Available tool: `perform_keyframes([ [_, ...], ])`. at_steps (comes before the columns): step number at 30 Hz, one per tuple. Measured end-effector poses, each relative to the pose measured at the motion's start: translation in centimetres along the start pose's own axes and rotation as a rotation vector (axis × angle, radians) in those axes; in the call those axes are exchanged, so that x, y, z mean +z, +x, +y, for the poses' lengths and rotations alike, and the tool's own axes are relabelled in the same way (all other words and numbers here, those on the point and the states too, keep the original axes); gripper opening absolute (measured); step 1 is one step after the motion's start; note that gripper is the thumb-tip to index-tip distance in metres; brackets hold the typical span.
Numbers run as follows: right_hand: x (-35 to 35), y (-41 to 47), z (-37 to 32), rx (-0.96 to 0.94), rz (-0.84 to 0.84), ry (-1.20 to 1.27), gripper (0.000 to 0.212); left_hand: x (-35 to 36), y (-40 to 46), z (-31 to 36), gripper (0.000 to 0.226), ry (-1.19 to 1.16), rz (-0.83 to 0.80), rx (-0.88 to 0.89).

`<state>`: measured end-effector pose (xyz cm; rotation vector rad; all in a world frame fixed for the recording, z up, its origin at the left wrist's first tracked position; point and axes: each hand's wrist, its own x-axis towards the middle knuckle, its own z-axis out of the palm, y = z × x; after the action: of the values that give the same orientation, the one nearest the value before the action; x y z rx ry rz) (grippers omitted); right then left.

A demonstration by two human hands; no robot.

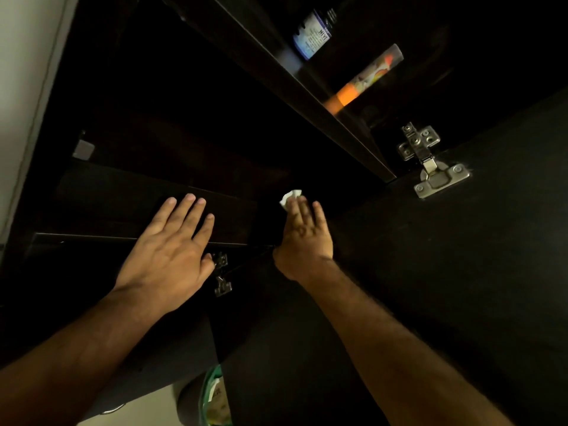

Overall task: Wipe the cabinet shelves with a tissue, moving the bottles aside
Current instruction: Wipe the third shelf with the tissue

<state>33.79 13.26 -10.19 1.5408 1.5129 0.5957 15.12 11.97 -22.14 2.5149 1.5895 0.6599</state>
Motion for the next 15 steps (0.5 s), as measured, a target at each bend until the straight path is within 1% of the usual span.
perform_keyframes([
  [4,-3.5,-1.1,4.0,0.165,0.063,0.102,0.078,-0.3,-0.1,0.1,0.064,0.048,-0.009,0.002],
  [6,-3.9,-2.5,5.4,0.237,0.079,0.121,0.077,-0.5,-0.1,0.1,0.064,0.061,-0.029,-0.010],
  [8,-3.4,-3.9,5.6,0.259,0.119,0.124,0.079,-0.6,-0.1,0.2,0.065,0.068,-0.037,-0.016],
  [10,-2.5,-4.5,4.6,0.218,0.135,0.140,0.079,-0.4,-0.1,0.1,0.063,0.069,-0.025,-0.014],
  [12,-1.7,-4.0,3.1,0.150,0.109,0.154,0.077,-0.4,0.0,0.1,0.067,0.046,-0.018,-0.012],
  [15,-0.7,-1.9,1.0,0.036,0.060,0.112,0.072,-0.4,0.0,0.1,0.070,0.018,-0.027,-0.009],
])
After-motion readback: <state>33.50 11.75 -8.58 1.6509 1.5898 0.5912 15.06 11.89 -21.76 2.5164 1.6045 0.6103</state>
